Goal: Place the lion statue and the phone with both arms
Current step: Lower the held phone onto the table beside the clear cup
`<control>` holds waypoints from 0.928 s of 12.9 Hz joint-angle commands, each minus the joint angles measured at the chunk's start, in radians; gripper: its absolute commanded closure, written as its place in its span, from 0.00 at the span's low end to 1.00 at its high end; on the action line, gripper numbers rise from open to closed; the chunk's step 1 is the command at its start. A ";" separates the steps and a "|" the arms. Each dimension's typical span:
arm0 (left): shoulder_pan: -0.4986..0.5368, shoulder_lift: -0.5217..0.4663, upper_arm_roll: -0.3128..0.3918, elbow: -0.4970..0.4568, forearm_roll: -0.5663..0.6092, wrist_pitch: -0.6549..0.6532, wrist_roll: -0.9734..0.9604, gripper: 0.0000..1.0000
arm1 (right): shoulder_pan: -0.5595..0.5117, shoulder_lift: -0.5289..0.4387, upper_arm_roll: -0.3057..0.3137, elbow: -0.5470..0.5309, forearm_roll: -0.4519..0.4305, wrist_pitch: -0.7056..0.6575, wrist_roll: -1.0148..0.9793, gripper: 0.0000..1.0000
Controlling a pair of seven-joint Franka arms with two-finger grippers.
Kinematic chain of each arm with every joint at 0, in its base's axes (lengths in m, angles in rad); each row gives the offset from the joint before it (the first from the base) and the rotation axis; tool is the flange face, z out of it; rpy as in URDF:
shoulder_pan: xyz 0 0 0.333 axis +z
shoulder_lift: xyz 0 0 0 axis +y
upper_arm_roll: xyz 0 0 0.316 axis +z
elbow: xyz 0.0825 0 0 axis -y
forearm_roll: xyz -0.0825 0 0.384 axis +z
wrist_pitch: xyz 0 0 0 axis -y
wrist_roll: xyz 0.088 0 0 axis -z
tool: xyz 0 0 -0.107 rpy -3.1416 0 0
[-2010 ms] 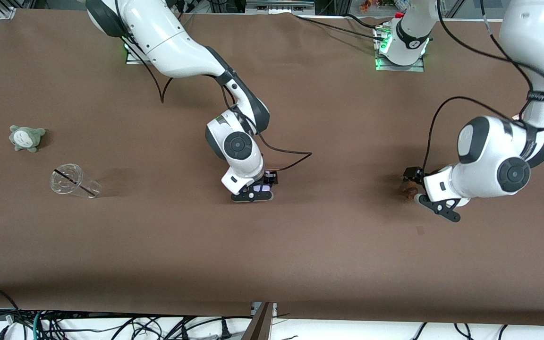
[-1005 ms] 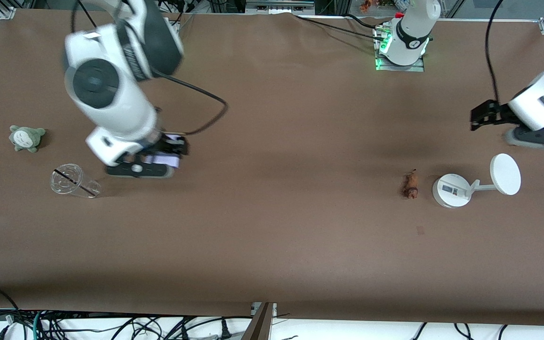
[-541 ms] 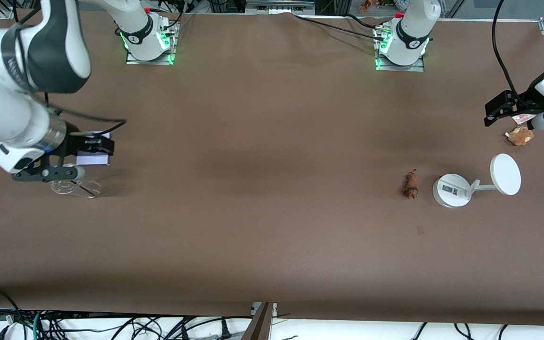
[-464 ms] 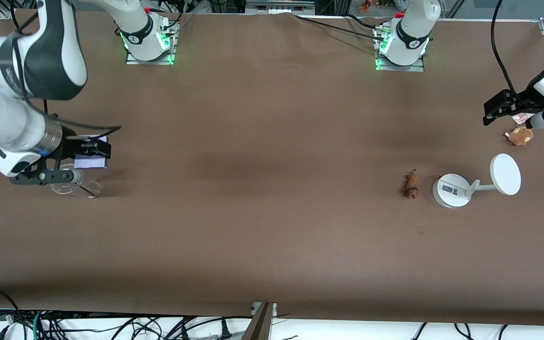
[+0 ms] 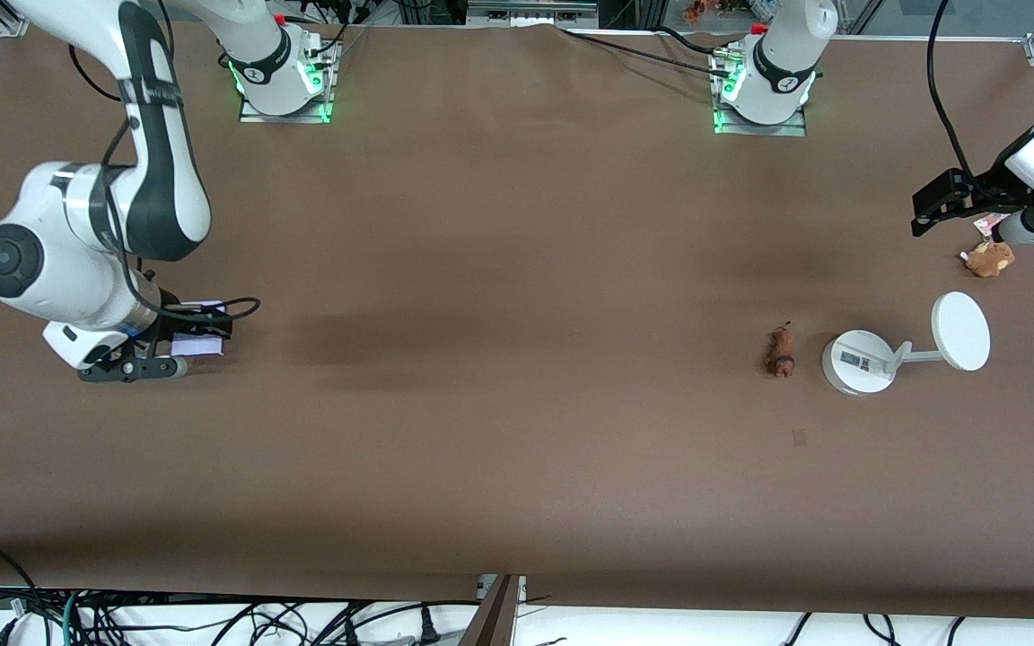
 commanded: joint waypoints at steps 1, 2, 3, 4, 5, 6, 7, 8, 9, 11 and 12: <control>0.024 0.018 -0.018 0.039 -0.014 -0.029 -0.006 0.00 | -0.014 0.064 0.002 -0.013 0.058 0.082 -0.049 1.00; 0.024 0.021 -0.020 0.045 -0.012 -0.032 -0.006 0.00 | -0.018 0.089 0.002 -0.024 0.076 0.122 -0.074 1.00; 0.024 0.021 -0.018 0.047 -0.012 -0.032 -0.006 0.00 | -0.018 0.107 0.004 -0.036 0.110 0.151 -0.094 1.00; 0.024 0.021 -0.018 0.047 -0.012 -0.033 -0.006 0.00 | -0.020 0.130 0.004 -0.040 0.137 0.175 -0.116 1.00; 0.024 0.021 -0.018 0.047 -0.012 -0.033 -0.006 0.00 | -0.021 0.152 0.004 -0.041 0.150 0.191 -0.130 1.00; 0.025 0.021 -0.015 0.045 -0.012 -0.036 -0.006 0.00 | -0.021 0.173 0.005 -0.041 0.164 0.205 -0.131 1.00; 0.024 0.021 -0.015 0.047 -0.012 -0.042 -0.004 0.00 | -0.021 0.190 0.008 -0.044 0.168 0.227 -0.131 1.00; 0.024 0.023 -0.015 0.050 -0.012 -0.044 -0.006 0.00 | -0.021 0.204 0.008 -0.044 0.168 0.242 -0.134 1.00; 0.024 0.024 -0.015 0.054 -0.012 -0.044 -0.006 0.00 | -0.024 0.215 0.008 -0.044 0.182 0.253 -0.148 1.00; 0.024 0.027 -0.015 0.054 -0.012 -0.044 -0.004 0.00 | -0.026 0.234 0.010 -0.044 0.223 0.265 -0.168 1.00; 0.024 0.027 -0.015 0.056 -0.012 -0.045 -0.004 0.00 | -0.026 0.245 0.010 -0.044 0.230 0.276 -0.174 1.00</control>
